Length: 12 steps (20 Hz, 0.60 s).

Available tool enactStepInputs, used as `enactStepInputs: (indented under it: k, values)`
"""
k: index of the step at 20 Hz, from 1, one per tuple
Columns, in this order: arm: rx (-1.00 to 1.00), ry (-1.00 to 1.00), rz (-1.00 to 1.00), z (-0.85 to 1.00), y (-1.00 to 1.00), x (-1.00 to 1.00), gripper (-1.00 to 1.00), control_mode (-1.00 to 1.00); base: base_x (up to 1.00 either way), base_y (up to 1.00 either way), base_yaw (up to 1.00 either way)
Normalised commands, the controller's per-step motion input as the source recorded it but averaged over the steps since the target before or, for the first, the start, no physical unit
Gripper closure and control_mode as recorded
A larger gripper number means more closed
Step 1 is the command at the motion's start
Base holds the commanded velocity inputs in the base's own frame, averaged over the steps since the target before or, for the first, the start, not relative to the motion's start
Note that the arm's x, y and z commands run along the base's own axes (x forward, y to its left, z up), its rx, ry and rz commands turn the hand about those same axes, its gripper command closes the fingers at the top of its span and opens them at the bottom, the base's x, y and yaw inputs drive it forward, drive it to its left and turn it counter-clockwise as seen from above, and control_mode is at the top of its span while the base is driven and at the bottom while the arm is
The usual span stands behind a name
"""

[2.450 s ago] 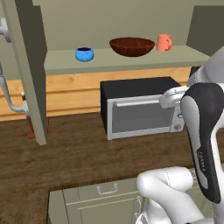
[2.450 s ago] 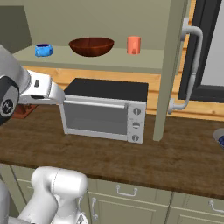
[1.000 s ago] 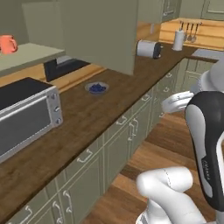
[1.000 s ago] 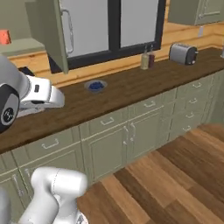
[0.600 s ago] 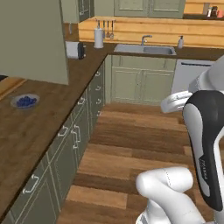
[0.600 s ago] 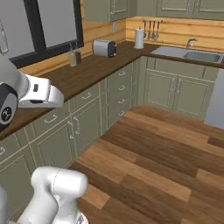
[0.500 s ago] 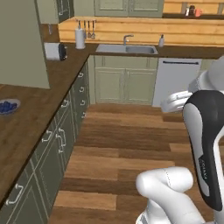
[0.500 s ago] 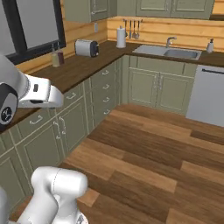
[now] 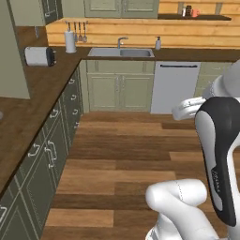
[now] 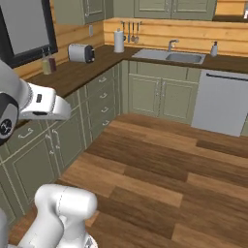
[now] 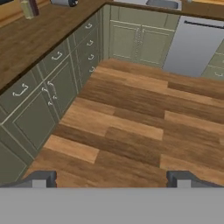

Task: Gather all objects into one cabinet and sort the glasses and bowls to opposite sides.

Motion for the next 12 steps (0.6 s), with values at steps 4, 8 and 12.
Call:
enactStepInputs:
  k: [4,8,12]
  values:
    - [0.0,0.0,0.0,0.0,0.0,0.0,-1.0,1.0,0.5,-0.04,-0.02]
    - [0.0,0.0,0.0,0.0,0.0,0.0,-1.0,1.0,0.89,-0.14,-0.02]
    - [0.0,0.0,0.0,0.0,0.0,0.0,-1.0,1.0,0.98,-0.26,-0.02]
